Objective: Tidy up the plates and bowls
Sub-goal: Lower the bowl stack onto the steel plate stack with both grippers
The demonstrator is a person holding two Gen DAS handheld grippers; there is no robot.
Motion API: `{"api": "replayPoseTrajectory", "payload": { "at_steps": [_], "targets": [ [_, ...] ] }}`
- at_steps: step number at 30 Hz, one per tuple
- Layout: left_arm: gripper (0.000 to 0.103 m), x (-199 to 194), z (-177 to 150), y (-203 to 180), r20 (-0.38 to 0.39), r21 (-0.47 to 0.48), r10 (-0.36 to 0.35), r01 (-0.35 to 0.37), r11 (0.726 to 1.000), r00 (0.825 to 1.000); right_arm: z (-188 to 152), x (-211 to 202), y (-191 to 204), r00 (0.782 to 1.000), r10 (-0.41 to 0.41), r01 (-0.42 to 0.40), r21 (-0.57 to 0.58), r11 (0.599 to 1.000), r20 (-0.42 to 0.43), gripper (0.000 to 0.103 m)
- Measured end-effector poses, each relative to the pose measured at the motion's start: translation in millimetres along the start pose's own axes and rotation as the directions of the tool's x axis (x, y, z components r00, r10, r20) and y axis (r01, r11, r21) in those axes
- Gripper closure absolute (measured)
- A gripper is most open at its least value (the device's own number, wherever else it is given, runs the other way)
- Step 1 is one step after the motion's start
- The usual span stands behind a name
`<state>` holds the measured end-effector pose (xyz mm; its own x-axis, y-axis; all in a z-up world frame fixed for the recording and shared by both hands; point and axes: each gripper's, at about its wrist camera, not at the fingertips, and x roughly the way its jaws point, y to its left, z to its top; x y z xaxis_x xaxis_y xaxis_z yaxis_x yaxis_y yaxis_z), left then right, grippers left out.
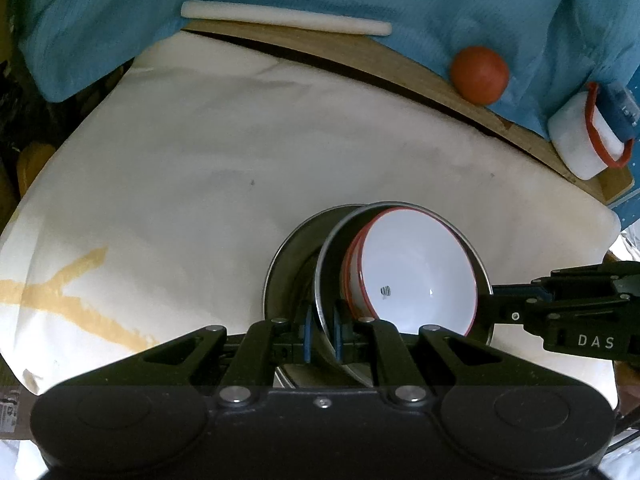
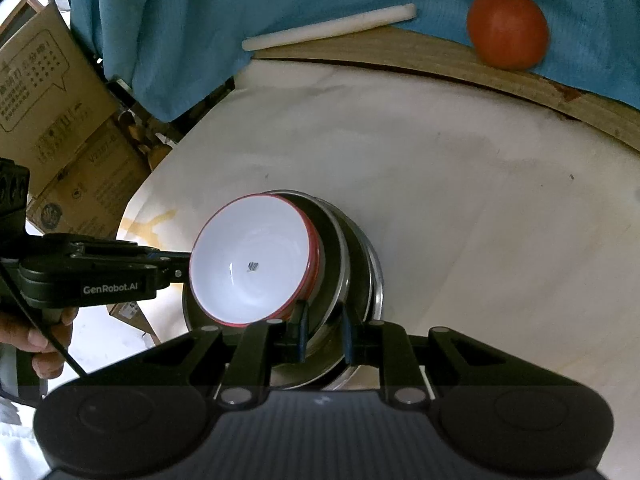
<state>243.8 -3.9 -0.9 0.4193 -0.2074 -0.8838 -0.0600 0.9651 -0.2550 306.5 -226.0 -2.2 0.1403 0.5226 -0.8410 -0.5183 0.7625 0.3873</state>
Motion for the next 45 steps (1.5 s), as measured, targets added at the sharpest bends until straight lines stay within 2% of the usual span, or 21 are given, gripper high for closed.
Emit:
{"api": "replayPoseTrajectory", "payload": {
  "at_steps": [45],
  "targets": [
    [0.092, 4.7, -0.4, -0.3, -0.023, 0.001, 0.013, -0.013, 1.000, 1.000, -1.0, 4.4, -3.2, 1.000, 0.008, -0.008, 0.005, 1.000, -0.013, 0.084]
  ]
}}
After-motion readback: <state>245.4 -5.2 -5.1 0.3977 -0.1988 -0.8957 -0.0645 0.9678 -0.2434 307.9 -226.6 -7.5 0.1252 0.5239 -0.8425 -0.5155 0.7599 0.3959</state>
